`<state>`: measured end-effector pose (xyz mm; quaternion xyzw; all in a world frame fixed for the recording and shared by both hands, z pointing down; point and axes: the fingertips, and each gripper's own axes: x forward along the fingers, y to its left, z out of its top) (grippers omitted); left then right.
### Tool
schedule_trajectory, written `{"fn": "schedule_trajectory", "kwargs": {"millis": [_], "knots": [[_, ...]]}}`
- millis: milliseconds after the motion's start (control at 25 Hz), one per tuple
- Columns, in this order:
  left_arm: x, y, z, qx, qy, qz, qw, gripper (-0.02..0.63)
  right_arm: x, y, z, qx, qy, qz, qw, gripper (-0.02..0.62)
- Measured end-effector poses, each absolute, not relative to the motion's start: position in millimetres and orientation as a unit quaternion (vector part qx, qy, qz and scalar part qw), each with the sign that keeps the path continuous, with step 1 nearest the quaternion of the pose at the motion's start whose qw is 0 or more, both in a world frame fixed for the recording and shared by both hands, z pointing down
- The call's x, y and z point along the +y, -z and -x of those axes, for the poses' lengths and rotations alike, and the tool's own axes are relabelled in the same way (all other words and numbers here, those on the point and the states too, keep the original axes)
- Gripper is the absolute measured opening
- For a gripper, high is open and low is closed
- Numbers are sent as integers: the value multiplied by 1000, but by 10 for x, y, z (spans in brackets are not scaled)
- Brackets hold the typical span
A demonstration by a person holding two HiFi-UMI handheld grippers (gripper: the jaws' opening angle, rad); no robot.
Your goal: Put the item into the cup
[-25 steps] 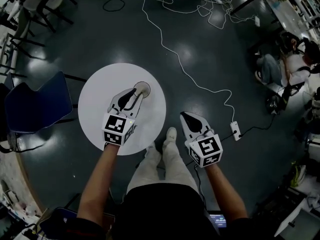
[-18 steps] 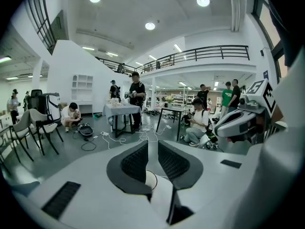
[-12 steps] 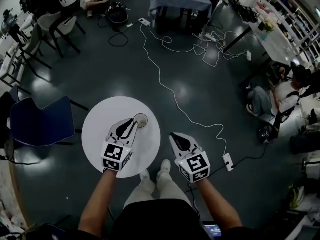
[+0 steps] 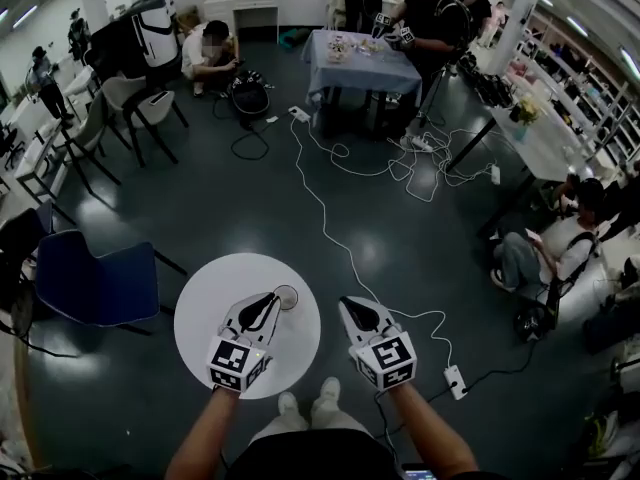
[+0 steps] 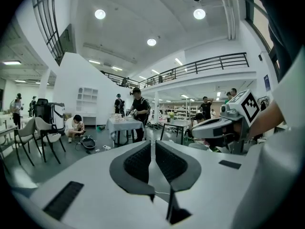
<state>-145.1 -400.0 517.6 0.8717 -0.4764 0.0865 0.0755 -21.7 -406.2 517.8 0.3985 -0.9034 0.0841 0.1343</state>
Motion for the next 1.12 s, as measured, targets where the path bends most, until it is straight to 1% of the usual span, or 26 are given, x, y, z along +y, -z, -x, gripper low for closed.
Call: {"fn": "schedule_trajectory", "kwargs": {"millis": [560,840,1120], "knots": [[-3494,-4233,1544,-490,-52,-870,36,20,-3868,-4451,329,-918,-25,-379,115,9],[-3192,-4025,1626,-469,-28,-882,27,17,-3659,-4310,462,-916,-9,-385,113,9],[-2997,-3984,1797,-450,-41,-892,25,17,-3459,-4136,700,-912,-8,-398,97,9]]}}
